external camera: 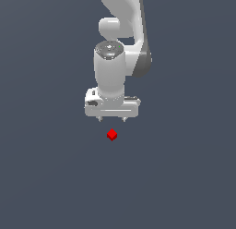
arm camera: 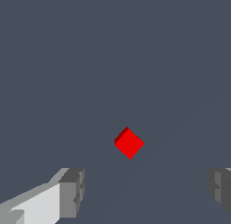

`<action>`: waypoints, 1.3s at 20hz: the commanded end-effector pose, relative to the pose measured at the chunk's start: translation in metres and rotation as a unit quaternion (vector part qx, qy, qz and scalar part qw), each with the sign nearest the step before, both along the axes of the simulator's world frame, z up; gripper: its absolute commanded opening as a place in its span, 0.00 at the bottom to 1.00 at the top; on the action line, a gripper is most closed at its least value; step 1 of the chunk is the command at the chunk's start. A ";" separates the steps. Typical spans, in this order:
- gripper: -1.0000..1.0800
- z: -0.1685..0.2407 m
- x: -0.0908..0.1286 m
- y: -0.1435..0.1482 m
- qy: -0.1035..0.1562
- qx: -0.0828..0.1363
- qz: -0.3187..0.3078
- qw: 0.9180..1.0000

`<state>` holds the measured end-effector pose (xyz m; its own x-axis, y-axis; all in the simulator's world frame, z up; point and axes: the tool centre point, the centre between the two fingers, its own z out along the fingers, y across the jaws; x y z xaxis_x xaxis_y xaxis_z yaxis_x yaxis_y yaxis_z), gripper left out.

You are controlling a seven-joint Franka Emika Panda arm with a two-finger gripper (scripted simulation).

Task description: Pick up the red cube and move it to a goal position.

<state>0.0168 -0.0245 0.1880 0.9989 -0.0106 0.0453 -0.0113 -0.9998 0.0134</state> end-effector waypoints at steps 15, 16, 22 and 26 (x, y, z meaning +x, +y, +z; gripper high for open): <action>0.96 -0.032 -0.002 -0.003 0.004 0.002 -0.071 0.998; 0.96 -0.037 -0.002 -0.003 0.004 0.003 -0.081 0.997; 0.96 -0.073 -0.005 -0.006 0.008 0.005 -0.161 0.987; 0.96 -0.101 -0.008 -0.007 0.011 0.007 -0.221 0.975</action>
<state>0.0103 -0.0313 0.0976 0.9173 -0.3975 0.0229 -0.3977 -0.9175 0.0044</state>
